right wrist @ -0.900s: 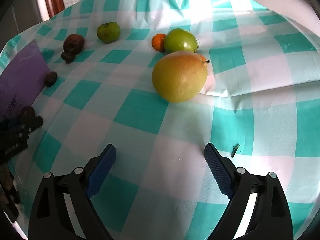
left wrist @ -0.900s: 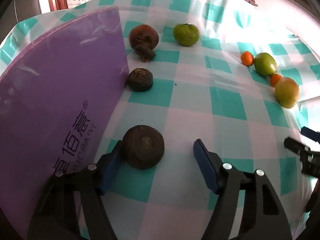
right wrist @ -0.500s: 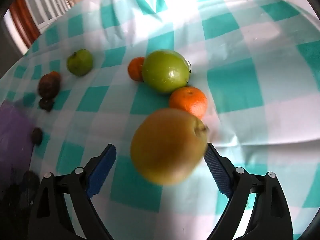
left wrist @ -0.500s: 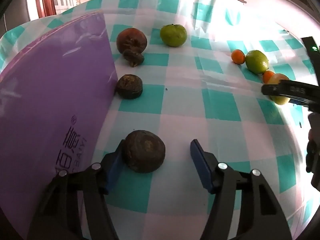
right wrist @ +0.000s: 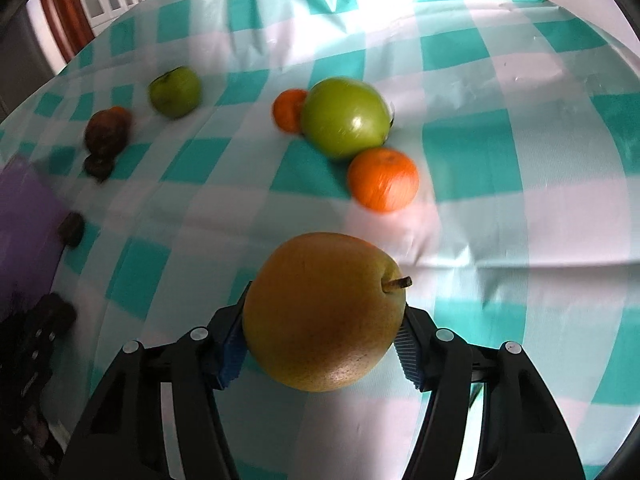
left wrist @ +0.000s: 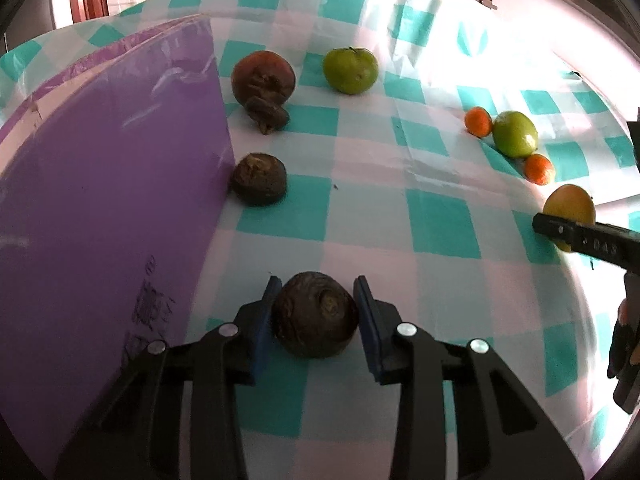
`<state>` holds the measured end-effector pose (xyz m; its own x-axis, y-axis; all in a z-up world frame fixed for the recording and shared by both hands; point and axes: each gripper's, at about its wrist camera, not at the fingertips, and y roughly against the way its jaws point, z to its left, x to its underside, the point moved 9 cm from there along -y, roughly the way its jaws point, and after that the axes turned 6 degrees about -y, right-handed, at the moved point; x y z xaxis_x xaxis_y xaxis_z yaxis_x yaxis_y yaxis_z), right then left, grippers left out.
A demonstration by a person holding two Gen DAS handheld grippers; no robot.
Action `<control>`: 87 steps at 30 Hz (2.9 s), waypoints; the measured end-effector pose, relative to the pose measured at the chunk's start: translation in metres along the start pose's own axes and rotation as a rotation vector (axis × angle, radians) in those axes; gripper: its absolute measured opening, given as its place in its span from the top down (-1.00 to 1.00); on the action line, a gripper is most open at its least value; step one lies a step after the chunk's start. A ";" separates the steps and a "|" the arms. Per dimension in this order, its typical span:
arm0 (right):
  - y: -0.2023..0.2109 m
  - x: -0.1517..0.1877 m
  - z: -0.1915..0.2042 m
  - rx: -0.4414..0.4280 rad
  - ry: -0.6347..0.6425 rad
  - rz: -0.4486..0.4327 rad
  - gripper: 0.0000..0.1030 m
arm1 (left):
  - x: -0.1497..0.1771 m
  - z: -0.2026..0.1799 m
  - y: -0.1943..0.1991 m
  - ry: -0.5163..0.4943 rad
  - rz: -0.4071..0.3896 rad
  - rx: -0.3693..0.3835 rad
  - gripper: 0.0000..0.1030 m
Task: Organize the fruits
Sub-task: 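Carry both fruits over the white box and open both tools to drop them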
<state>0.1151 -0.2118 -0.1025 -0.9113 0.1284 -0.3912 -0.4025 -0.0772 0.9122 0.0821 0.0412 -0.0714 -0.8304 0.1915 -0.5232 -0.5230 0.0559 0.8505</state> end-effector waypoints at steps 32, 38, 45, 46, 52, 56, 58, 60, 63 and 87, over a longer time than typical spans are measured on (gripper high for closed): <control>0.116 0.029 0.042 -0.288 0.282 -0.128 -0.18 | -0.026 -0.031 0.156 -0.028 -0.176 -0.185 0.28; 0.137 0.012 0.077 -0.360 0.329 -0.172 -0.19 | -0.027 0.003 0.194 0.051 -0.222 -0.254 0.28; 0.162 0.008 0.128 -0.458 0.410 -0.199 -0.19 | -0.008 0.038 0.226 0.137 -0.234 -0.310 0.28; 0.166 0.008 0.135 -0.473 0.419 -0.201 -0.19 | -0.006 0.042 0.227 0.146 -0.231 -0.313 0.28; 0.182 0.005 0.164 -0.541 0.430 -0.202 -0.19 | 0.000 0.062 0.236 0.172 -0.223 -0.345 0.28; 0.184 0.006 0.188 -0.580 0.435 -0.199 -0.19 | 0.005 0.071 0.231 0.162 -0.202 -0.353 0.28; 0.183 0.008 0.199 -0.591 0.440 -0.191 -0.19 | 0.009 0.078 0.228 0.159 -0.186 -0.357 0.28; 0.179 0.010 0.215 -0.599 0.451 -0.177 -0.19 | 0.014 0.089 0.225 0.167 -0.174 -0.359 0.28; 0.177 0.013 0.235 -0.609 0.461 -0.163 -0.19 | 0.021 0.112 0.219 0.191 -0.155 -0.362 0.28; 0.068 0.049 0.411 -0.320 0.729 0.058 -0.19 | 0.049 0.237 0.103 -0.060 0.186 -0.192 0.27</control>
<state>0.0787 0.1956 -0.0096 -0.7141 -0.5552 -0.4264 -0.2573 -0.3583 0.8975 0.0327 0.2888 0.0036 -0.9057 0.2392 -0.3501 -0.3943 -0.1716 0.9028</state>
